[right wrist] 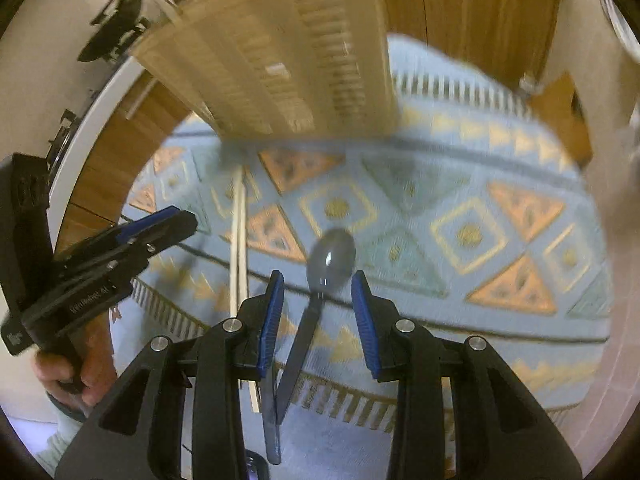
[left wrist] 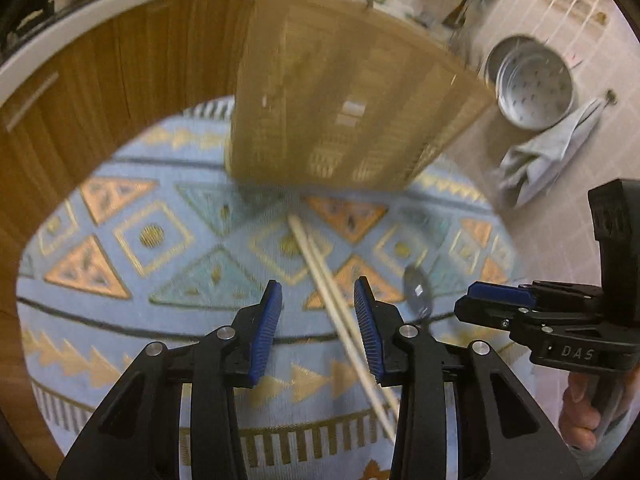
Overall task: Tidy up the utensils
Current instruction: 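Lower the left tool to the chopstick pair while the right approaches a clear spoon, then close the left gripper on one wooden chopstick while the right grips a clear spoon handle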
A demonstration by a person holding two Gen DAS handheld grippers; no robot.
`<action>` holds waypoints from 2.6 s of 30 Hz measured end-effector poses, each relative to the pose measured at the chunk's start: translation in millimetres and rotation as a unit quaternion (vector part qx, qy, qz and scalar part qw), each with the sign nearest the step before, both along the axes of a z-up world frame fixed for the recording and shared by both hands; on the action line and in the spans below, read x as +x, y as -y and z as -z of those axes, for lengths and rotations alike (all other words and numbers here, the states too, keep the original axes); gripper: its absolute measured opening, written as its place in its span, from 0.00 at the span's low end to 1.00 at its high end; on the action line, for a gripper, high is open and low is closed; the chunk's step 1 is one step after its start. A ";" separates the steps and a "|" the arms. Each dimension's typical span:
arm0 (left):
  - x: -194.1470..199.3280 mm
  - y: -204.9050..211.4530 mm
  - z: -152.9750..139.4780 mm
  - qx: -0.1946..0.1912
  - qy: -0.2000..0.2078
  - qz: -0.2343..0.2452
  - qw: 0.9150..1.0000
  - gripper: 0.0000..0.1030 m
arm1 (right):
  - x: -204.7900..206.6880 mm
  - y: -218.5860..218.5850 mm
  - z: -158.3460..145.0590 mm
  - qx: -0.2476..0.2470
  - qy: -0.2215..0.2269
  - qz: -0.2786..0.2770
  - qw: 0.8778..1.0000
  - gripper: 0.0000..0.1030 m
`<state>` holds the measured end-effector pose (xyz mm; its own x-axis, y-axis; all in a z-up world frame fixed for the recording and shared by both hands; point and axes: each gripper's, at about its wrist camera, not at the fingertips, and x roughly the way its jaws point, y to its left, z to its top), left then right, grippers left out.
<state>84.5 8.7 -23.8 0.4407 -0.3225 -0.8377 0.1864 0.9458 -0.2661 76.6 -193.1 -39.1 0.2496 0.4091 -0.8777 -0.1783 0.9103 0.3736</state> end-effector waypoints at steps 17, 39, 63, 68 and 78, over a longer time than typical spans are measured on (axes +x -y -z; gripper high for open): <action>-5.3 46.4 22.6 0.137 0.028 0.040 0.989 0.29 | 0.9 -29.4 24.7 -0.051 -0.013 0.020 0.998 0.18; -7.2 31.8 20.9 0.115 0.020 0.064 0.991 0.28 | -17.5 -38.5 25.3 -0.116 0.031 0.002 0.993 0.09; -15.7 61.0 25.0 0.195 0.030 0.050 0.979 0.35 | -19.8 -32.8 23.2 -0.108 0.022 0.008 0.994 0.10; -18.5 71.4 23.5 0.212 0.039 0.071 0.974 0.04 | -20.0 -47.7 20.7 -0.140 0.027 -0.018 0.990 0.09; -20.2 8.1 13.8 0.133 -0.010 0.074 0.988 0.04 | -6.4 -27.4 11.5 -0.122 0.019 -0.023 0.992 0.09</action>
<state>64.3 0.6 -37.7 0.3883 -0.1494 -0.9093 0.3259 0.9453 -0.0162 70.2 -165.7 -50.6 0.2708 0.1981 -0.9420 -0.2322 0.9631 0.1358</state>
